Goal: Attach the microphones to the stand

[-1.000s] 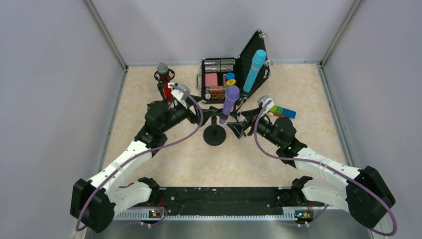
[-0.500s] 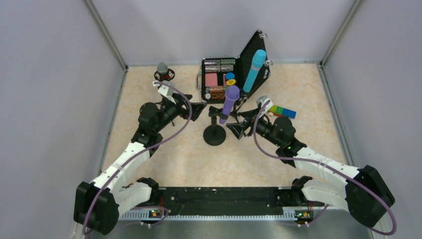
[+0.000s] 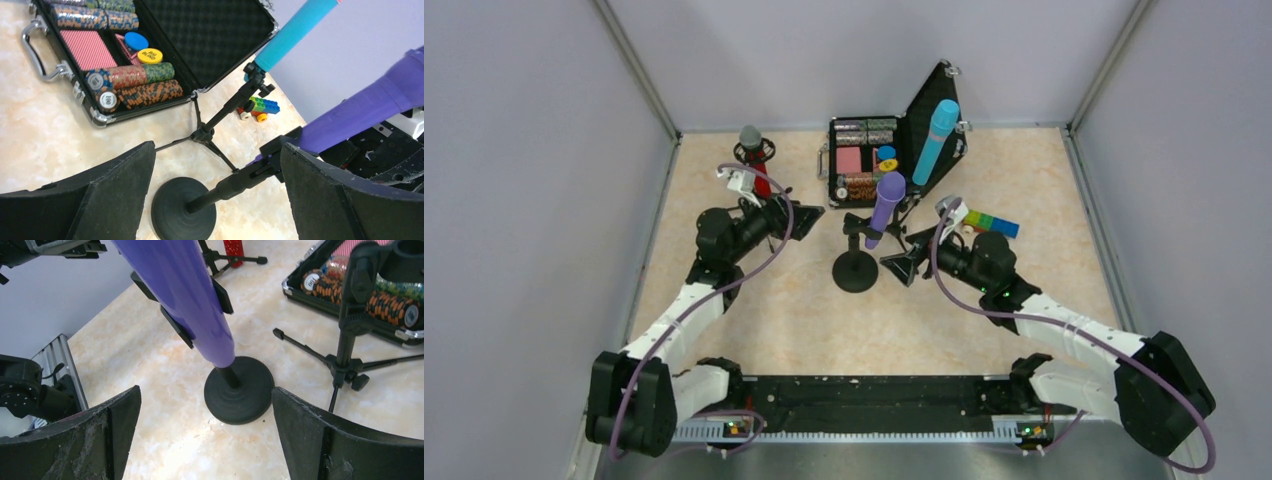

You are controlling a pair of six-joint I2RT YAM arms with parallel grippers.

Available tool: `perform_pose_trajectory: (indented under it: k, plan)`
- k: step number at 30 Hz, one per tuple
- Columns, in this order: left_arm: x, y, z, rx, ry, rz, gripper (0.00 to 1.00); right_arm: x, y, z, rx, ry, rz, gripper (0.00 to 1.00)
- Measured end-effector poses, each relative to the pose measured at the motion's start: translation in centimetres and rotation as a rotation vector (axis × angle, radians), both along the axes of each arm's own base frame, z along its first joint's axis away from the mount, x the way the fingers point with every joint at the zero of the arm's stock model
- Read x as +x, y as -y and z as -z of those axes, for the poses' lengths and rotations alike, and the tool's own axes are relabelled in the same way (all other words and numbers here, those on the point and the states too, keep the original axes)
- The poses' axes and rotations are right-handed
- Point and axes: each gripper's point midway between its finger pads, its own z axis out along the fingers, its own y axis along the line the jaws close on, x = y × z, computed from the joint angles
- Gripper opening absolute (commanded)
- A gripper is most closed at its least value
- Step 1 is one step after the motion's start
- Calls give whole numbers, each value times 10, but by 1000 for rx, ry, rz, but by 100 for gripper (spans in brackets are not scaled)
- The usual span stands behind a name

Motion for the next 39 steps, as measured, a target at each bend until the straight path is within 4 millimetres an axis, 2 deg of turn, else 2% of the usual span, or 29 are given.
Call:
perform_pose_trajectory:
  k: [9,13,24,31,35,39]
  plan:
    - [13,-26,26,-48,-114,-60,99,-5,23,21,-19,-83,42,99]
    - [21,-37,43,-54,-181,-99,99,-4,34,36,-32,-133,81,99]
    - [34,-69,91,-32,-363,-281,99,16,62,59,-33,-243,192,99]
    - [33,-96,123,61,-464,-434,99,34,87,73,-10,-324,288,99]
    - [36,-109,127,115,-485,-500,99,44,103,79,-33,-336,364,99]
    - [40,-120,124,165,-466,-545,99,57,118,76,-90,-295,443,99]
